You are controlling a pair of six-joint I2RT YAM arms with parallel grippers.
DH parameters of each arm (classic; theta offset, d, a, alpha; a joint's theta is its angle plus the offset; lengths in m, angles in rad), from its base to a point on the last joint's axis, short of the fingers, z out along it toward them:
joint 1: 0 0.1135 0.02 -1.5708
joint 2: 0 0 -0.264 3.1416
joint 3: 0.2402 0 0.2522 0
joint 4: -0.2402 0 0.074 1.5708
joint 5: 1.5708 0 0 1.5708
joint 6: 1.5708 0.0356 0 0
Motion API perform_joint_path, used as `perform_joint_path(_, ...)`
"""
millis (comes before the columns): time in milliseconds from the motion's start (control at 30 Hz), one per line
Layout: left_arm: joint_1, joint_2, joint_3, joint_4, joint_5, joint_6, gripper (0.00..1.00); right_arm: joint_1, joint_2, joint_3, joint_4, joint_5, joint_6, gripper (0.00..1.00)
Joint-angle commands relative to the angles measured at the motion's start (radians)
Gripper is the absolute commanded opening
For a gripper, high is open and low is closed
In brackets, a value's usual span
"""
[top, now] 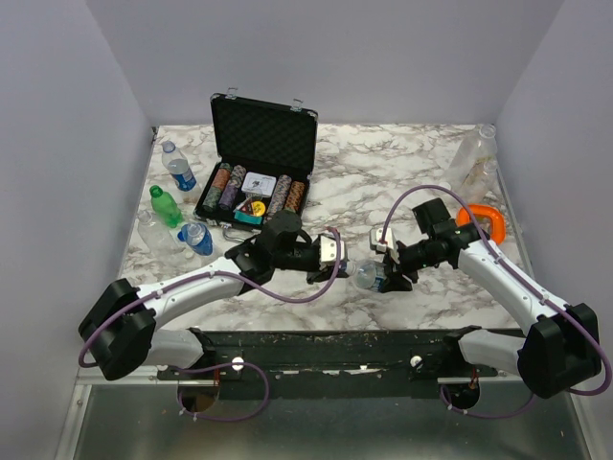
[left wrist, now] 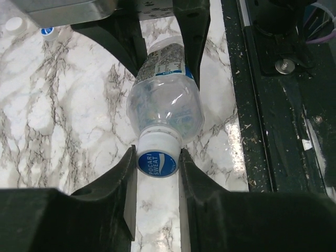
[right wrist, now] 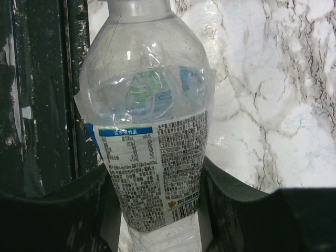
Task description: Unscrew the bottle caps
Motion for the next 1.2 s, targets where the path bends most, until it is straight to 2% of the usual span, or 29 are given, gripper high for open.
perform_joint_path(0, -0.004, 0.003, 0.047, -0.029, 0.003, -0.033, 0.21, 0.002, -0.007, 0.011, -0.017, -0.027, -0.017, 0.29)
perform_joint_path(100, -0.004, -0.008, 0.046, -0.015, -0.004, -0.113, 0.07, 0.002, -0.005, 0.009, -0.016, -0.025, -0.017, 0.29)
perform_joint_path(200, 0.002, -0.018, 0.047, -0.013, -0.033, -0.242, 0.0, 0.002, -0.008, 0.009, -0.017, -0.024, -0.017, 0.29)
perform_joint_path(433, 0.027, -0.028, 0.065, -0.079, -0.151, -0.695, 0.0, 0.002, -0.008, 0.009, -0.016, -0.023, -0.015, 0.29)
perform_joint_path(533, 0.047, -0.029, 0.049, -0.056, -0.206, -0.982, 0.0, 0.002, -0.01, 0.009, -0.016, -0.025, -0.015, 0.29)
perform_joint_path(633, 0.047, -0.034, 0.047, -0.067, -0.266, -1.177, 0.0, 0.002, -0.01, 0.009, -0.016, -0.025, -0.015, 0.29)
perform_joint_path(733, 0.042, -0.049, 0.043, -0.061, -0.284, -1.248, 0.0, 0.002, -0.011, 0.009, -0.017, -0.027, -0.015, 0.29)
perform_joint_path(967, 0.045, -0.09, 0.087, -0.182, -0.404, -1.26, 0.0, 0.002, -0.016, 0.008, -0.016, -0.022, -0.012, 0.29)
perform_joint_path(1067, 0.042, -0.081, 0.098, -0.222, -0.45, -1.4, 0.0, 0.002, -0.013, 0.008, -0.014, -0.023, -0.012, 0.29)
perform_joint_path(1167, 0.037, -0.052, 0.165, -0.314, -0.441, -1.383, 0.0, 0.002, -0.013, 0.008, -0.014, -0.023, -0.014, 0.29)
